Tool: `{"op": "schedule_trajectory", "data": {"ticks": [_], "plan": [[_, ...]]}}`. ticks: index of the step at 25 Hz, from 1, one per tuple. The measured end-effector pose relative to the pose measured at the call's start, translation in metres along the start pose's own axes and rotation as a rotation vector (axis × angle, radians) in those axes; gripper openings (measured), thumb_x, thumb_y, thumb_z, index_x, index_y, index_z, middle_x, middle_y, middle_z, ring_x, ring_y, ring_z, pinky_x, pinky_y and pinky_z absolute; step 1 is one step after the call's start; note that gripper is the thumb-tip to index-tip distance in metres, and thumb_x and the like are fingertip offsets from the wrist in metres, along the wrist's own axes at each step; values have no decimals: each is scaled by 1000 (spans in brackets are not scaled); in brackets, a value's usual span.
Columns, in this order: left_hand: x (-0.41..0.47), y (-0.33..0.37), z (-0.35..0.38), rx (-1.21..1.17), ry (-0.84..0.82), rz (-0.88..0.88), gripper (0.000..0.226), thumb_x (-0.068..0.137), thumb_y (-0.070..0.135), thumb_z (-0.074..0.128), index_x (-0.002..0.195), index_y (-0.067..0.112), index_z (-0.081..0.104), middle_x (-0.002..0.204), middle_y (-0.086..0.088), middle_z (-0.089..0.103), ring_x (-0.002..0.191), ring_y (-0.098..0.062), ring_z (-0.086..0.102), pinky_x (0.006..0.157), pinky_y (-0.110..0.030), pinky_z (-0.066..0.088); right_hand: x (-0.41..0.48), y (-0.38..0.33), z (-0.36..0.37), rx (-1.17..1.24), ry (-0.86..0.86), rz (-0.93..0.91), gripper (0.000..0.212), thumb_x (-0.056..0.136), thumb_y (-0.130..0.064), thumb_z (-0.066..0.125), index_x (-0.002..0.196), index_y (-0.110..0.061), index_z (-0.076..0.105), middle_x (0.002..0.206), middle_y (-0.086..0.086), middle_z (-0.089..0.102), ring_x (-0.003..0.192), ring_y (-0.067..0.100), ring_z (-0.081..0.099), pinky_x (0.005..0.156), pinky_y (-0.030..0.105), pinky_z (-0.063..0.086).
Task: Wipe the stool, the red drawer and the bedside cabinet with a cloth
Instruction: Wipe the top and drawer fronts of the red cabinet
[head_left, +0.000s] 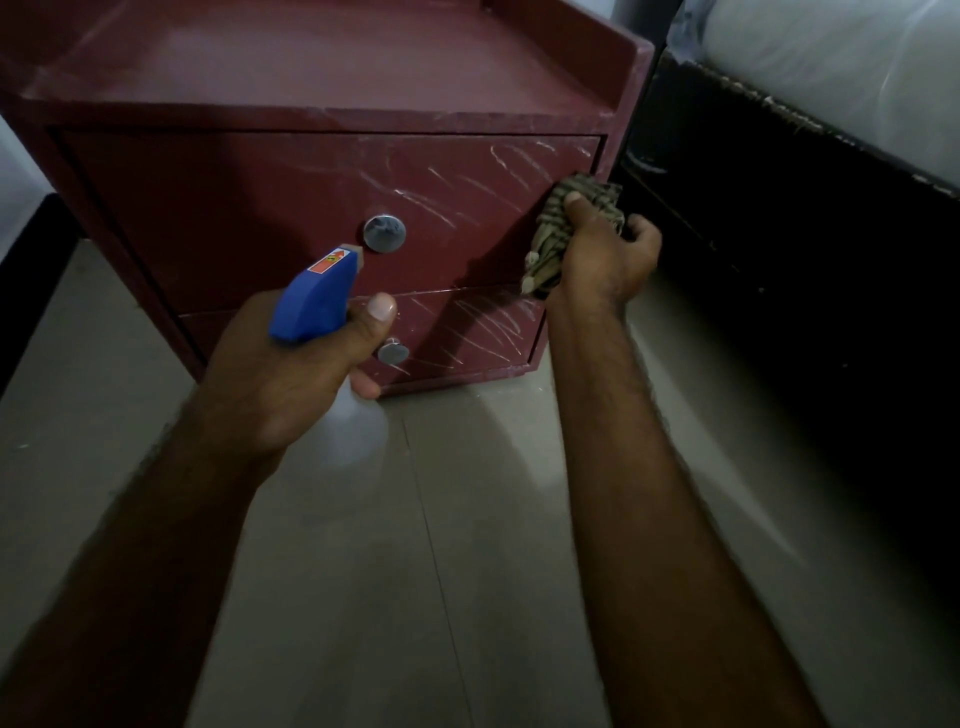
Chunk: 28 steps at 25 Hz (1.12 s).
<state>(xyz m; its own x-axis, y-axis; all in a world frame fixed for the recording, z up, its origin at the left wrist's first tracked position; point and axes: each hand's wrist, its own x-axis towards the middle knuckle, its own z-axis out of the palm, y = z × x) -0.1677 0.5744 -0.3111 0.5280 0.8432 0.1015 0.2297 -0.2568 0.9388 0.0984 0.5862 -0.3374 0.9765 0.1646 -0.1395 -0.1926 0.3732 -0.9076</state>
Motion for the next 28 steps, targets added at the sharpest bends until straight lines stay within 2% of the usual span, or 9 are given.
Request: {"op": "schedule_trajectory", "data": {"ticks": [5, 10, 12, 14, 17, 21, 23, 26, 28], "plan": [[0, -4, -3, -14, 15, -15, 11, 81, 59, 63, 88, 51, 59, 81, -3, 72, 76, -28, 74, 90, -60, 56, 0, -25, 10, -52, -4, -159, 65, 72, -19, 92, 128, -21, 59, 101, -4, 69, 89, 14, 73, 81, 39, 65], [0, -3, -2, -16, 15, -3, 14, 81, 55, 63, 91, 46, 57, 82, -1, 70, 78, -31, 73, 91, -61, 55, -4, -9, 3, -169, 14, -336, 61, 75, -19, 89, 129, -18, 60, 94, -9, 71, 82, 4, 71, 80, 35, 64], [-1, -4, -2, -4, 13, -4, 9, 82, 56, 63, 87, 50, 59, 79, -3, 70, 77, -30, 73, 89, -61, 56, -10, -11, 7, -196, -4, -388, 61, 77, -18, 89, 130, -17, 60, 90, -13, 68, 78, -2, 69, 80, 30, 62], [-1, -6, -4, -3, 19, -14, 3, 82, 58, 64, 81, 57, 62, 76, -7, 70, 75, -31, 73, 88, -63, 56, -15, -12, 9, -218, -49, -431, 62, 78, -18, 88, 132, -16, 59, 96, -10, 71, 81, -3, 69, 78, 21, 61], [-1, -7, -5, -17, 28, -23, 12, 82, 58, 66, 74, 65, 61, 77, -7, 71, 73, -31, 74, 89, -63, 55, -18, -8, 7, -262, -113, -493, 62, 78, -19, 89, 132, -16, 59, 104, -6, 74, 87, -1, 71, 76, 14, 58], [-1, -9, -7, -31, 32, -17, 12, 84, 58, 67, 77, 66, 63, 76, 0, 72, 72, -30, 74, 91, -61, 55, -7, -13, -1, -245, -28, -499, 63, 78, -17, 89, 134, -14, 60, 101, -7, 71, 83, -7, 67, 71, 5, 50], [0, -11, -9, -30, 32, -20, 8, 84, 61, 68, 78, 62, 63, 76, -5, 72, 72, -32, 74, 91, -63, 55, -9, -13, 2, -259, -21, -523, 62, 77, -17, 88, 132, -14, 61, 102, -5, 73, 84, -3, 69, 73, 8, 53], [1, -13, -8, -14, 39, -34, 11, 83, 61, 69, 78, 54, 62, 77, -10, 70, 72, -32, 74, 91, -63, 54, -18, -9, 8, -301, -95, -593, 57, 76, -20, 88, 127, -17, 62, 103, -8, 74, 88, -1, 71, 80, 22, 61], [0, -12, -7, -12, 33, -36, 10, 83, 59, 67, 77, 54, 61, 77, -8, 70, 72, -32, 74, 92, -62, 54, -17, -8, 5, -326, -128, -614, 59, 77, -22, 87, 130, -19, 61, 105, -12, 73, 91, -5, 69, 83, 22, 61]]}}
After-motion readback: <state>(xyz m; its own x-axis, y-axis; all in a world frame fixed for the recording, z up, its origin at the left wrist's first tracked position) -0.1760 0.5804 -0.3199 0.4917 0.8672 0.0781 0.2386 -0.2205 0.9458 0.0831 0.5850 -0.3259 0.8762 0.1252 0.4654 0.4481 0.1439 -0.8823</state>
